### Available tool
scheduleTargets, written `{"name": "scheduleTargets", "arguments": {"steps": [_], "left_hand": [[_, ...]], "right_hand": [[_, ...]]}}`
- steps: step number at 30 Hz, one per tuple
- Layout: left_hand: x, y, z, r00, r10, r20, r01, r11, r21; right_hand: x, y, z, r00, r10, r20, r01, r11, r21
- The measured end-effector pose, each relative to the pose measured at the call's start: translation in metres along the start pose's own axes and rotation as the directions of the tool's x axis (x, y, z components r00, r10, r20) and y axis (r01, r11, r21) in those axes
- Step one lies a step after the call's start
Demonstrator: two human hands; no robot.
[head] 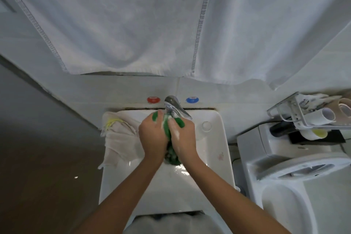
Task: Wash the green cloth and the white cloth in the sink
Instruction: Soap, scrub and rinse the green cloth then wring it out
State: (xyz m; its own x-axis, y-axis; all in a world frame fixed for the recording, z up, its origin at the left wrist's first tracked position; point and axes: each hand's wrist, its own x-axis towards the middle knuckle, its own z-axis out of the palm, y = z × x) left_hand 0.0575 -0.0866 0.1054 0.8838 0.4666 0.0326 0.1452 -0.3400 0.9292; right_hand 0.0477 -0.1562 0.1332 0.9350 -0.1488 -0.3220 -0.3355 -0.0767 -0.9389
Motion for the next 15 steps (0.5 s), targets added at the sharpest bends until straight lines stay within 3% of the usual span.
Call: {"name": "scheduleTargets", "arguments": {"steps": [3, 5, 8, 10, 12, 15], "left_hand": [[-0.030, 0.007, 0.001, 0.983, 0.172, 0.069, -0.174, 0.985, 0.020], [-0.019, 0.008, 0.000, 0.994, 0.099, 0.039, -0.097, 0.995, -0.032], [0.011, 0.000, -0.002, 1.000, -0.011, 0.017, 0.011, 1.000, 0.020], [0.005, -0.002, -0.002, 0.998, 0.049, 0.031, -0.052, 0.995, 0.081], [-0.019, 0.003, 0.000, 0.989, 0.131, 0.067, -0.136, 0.988, 0.071], [-0.014, 0.004, -0.001, 0.995, 0.090, 0.053, -0.088, 0.996, -0.033]], "right_hand": [[0.027, -0.004, 0.000, 0.995, 0.002, -0.098, 0.004, 0.999, 0.051], [0.022, -0.002, 0.003, 0.996, -0.033, -0.085, 0.034, 0.999, 0.012], [-0.004, 0.005, 0.005, 0.999, -0.040, -0.005, 0.040, 0.999, 0.015], [0.000, 0.003, 0.003, 1.000, -0.026, -0.008, 0.026, 0.998, 0.058], [0.019, 0.002, 0.002, 0.994, 0.054, -0.091, -0.033, 0.974, 0.223], [0.015, 0.003, 0.006, 0.992, -0.010, -0.125, 0.032, 0.985, 0.167]]}}
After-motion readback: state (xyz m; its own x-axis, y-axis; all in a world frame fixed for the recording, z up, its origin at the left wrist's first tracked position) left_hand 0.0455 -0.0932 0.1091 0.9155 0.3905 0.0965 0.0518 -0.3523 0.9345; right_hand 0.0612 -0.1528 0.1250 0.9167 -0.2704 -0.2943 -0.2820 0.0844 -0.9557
